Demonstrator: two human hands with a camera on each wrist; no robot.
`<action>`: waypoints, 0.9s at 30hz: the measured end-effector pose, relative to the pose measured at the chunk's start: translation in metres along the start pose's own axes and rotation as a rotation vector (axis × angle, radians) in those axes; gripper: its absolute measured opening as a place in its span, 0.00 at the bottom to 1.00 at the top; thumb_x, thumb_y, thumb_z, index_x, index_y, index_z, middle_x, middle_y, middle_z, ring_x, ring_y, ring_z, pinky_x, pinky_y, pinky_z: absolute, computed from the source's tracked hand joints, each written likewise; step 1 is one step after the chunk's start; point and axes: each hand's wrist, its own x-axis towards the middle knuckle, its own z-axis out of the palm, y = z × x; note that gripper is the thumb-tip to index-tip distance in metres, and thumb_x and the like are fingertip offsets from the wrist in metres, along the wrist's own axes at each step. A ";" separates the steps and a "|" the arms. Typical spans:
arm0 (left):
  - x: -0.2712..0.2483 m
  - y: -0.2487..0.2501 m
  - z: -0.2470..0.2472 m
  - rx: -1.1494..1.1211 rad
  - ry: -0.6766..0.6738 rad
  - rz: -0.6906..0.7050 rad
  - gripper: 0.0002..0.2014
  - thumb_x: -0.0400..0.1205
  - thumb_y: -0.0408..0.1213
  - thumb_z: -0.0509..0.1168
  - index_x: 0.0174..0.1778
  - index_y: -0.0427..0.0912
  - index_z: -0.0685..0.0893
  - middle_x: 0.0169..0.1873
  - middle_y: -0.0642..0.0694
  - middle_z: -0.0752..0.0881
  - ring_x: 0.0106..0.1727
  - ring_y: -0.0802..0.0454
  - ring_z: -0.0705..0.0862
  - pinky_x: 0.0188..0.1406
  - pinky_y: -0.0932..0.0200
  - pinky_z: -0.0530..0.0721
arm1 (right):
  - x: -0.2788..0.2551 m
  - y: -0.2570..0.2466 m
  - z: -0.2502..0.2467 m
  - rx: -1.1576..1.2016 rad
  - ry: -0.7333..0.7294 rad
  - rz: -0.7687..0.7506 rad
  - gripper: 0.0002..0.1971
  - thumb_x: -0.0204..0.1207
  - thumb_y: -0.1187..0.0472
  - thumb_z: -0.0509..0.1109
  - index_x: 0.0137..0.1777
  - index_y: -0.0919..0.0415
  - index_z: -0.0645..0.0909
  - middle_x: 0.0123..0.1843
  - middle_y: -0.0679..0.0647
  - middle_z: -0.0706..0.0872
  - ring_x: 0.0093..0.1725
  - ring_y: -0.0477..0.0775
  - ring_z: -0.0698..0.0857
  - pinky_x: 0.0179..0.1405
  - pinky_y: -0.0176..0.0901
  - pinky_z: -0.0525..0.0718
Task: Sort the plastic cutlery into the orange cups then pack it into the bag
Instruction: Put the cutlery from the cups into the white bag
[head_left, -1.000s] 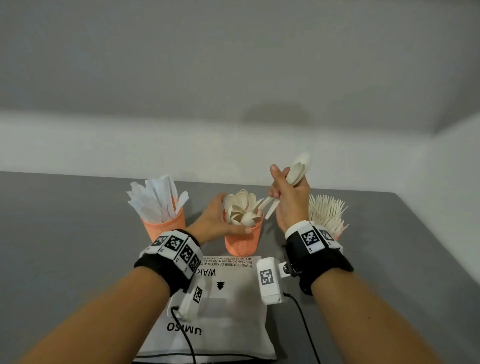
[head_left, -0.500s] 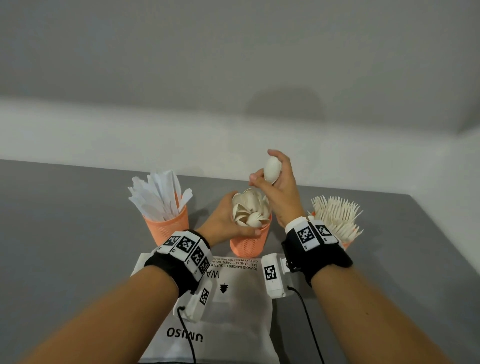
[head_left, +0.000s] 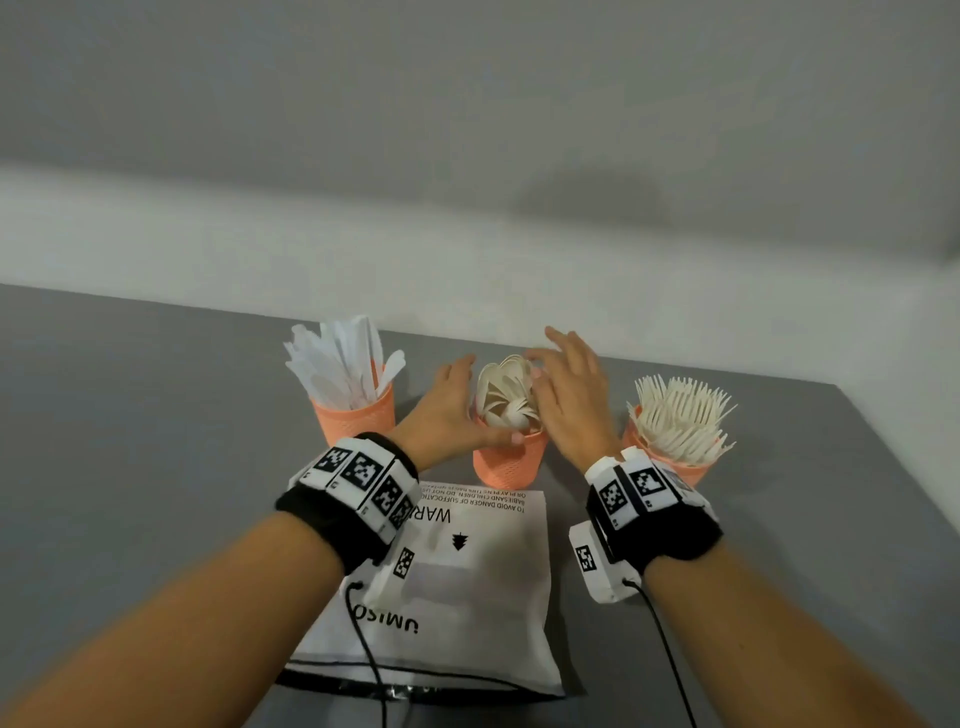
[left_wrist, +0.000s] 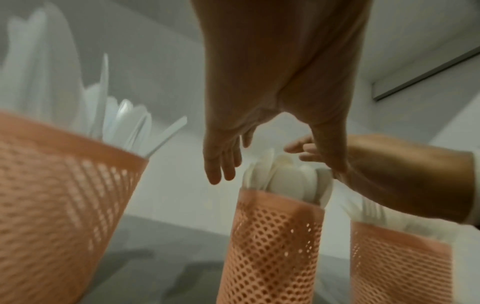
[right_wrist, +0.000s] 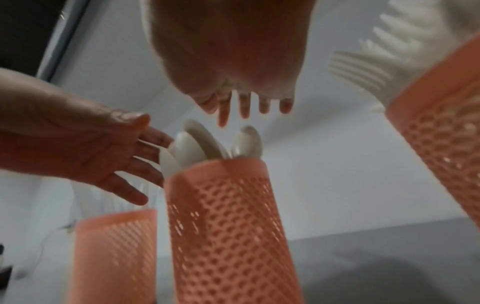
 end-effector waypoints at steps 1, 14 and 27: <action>-0.014 0.005 -0.007 0.069 0.028 0.052 0.47 0.67 0.47 0.79 0.77 0.40 0.60 0.71 0.44 0.67 0.72 0.50 0.70 0.63 0.63 0.70 | -0.004 -0.004 -0.004 0.047 0.086 -0.043 0.23 0.78 0.50 0.48 0.63 0.58 0.79 0.74 0.57 0.72 0.77 0.57 0.63 0.74 0.55 0.61; -0.134 -0.073 -0.033 0.647 -0.362 0.241 0.14 0.73 0.42 0.64 0.54 0.44 0.78 0.57 0.49 0.76 0.57 0.50 0.76 0.53 0.58 0.75 | -0.087 -0.049 0.013 0.193 -0.687 -0.190 0.18 0.67 0.50 0.77 0.54 0.57 0.81 0.51 0.53 0.82 0.53 0.52 0.79 0.58 0.49 0.78; -0.153 -0.067 -0.040 0.439 0.226 0.678 0.07 0.75 0.26 0.61 0.45 0.35 0.83 0.43 0.41 0.84 0.45 0.46 0.80 0.46 0.54 0.80 | -0.102 -0.109 0.003 -0.179 -0.158 -0.096 0.09 0.80 0.65 0.57 0.56 0.61 0.76 0.52 0.59 0.83 0.48 0.63 0.82 0.44 0.55 0.81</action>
